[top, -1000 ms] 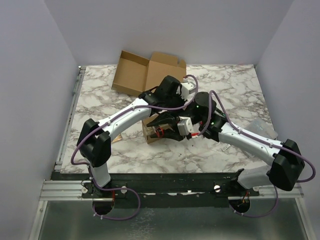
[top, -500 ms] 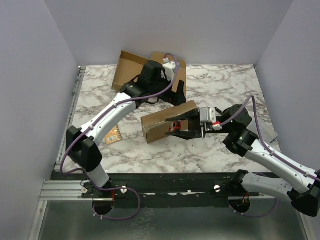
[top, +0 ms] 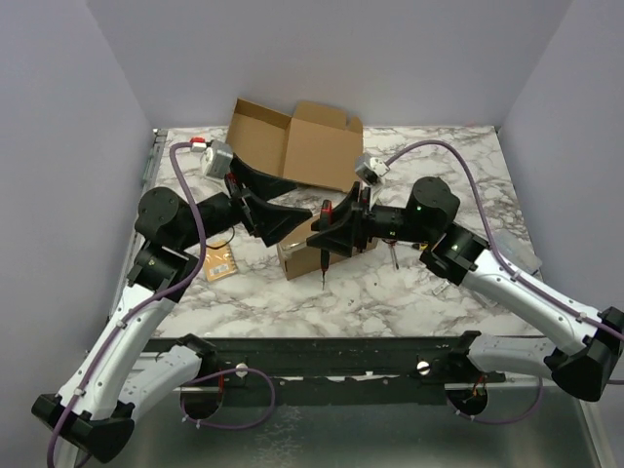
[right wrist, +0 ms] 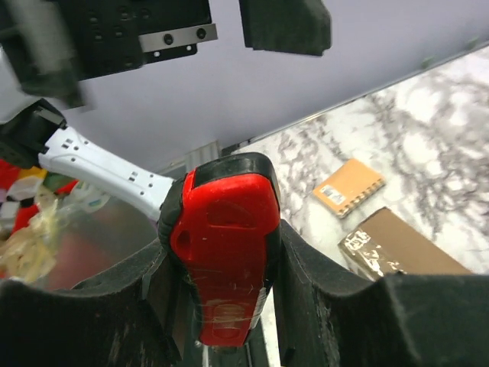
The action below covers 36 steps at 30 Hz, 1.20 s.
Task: Unpack the express box
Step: Cut the express box at the center of the board.
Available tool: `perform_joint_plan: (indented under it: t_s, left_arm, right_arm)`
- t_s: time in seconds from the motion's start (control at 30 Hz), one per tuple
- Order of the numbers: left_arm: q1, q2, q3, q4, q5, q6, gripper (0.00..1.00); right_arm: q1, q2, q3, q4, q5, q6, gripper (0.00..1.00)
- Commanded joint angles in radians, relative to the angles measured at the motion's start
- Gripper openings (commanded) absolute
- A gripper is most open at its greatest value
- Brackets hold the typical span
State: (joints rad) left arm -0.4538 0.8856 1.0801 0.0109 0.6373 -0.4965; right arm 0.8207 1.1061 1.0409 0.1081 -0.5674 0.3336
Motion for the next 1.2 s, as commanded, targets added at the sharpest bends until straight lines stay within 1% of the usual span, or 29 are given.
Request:
perform_joint_plan:
  t_s: [0.0,0.1,0.23,0.3,0.5,0.57,0.67,0.7,0.83,0.93,1.03,1.07,1.17]
  left_arm:
    - [-0.003,-0.008,-0.094,0.276,0.224,-0.237,0.99]
    - [-0.011,-0.027,-0.120,0.281,0.229,-0.259,0.97]
    - [-0.015,-0.037,-0.163,0.282,0.200,-0.294,0.87]
    - [-0.017,-0.033,-0.176,0.285,0.196,-0.302,0.84]
    - [-0.041,-0.010,-0.178,0.284,0.193,-0.305,0.84]
    - [-0.055,-0.005,-0.179,0.284,0.185,-0.298,0.78]
    - [-0.082,0.009,-0.185,0.285,0.173,-0.293,0.63]
    - [-0.089,0.013,-0.188,0.285,0.173,-0.291,0.60]
    - [-0.103,0.007,-0.207,0.286,0.174,-0.284,0.56]
    - [-0.105,0.000,-0.215,0.284,0.173,-0.283,0.56]
    - [-0.105,0.004,-0.215,0.282,0.172,-0.286,0.50]
    - [-0.106,0.006,-0.214,0.282,0.174,-0.285,0.47]
    - [-0.107,0.012,-0.209,0.282,0.176,-0.287,0.22]
  right_arm:
    - [0.001,0.075,0.055,-0.078,-0.159,0.070,0.01]
    - [0.001,0.080,0.027,-0.024,-0.177,0.084,0.01]
    - [0.002,0.094,0.022,0.020,-0.220,0.093,0.01]
    - [0.003,0.097,0.017,0.040,-0.234,0.094,0.01]
    - [0.002,0.130,0.035,0.051,-0.246,0.093,0.01]
    - [0.003,0.140,0.038,0.063,-0.246,0.095,0.01]
    - [0.002,0.156,0.049,0.081,-0.254,0.100,0.01]
    - [0.003,0.157,0.048,0.088,-0.248,0.101,0.01]
    - [0.003,0.154,0.044,0.106,-0.233,0.104,0.01]
    - [0.003,0.149,0.036,0.117,-0.225,0.106,0.01]
    - [0.003,0.141,0.025,0.144,-0.209,0.120,0.01]
    - [0.002,0.140,0.022,0.153,-0.201,0.122,0.01]
    - [0.003,0.136,0.004,0.189,-0.166,0.147,0.00]
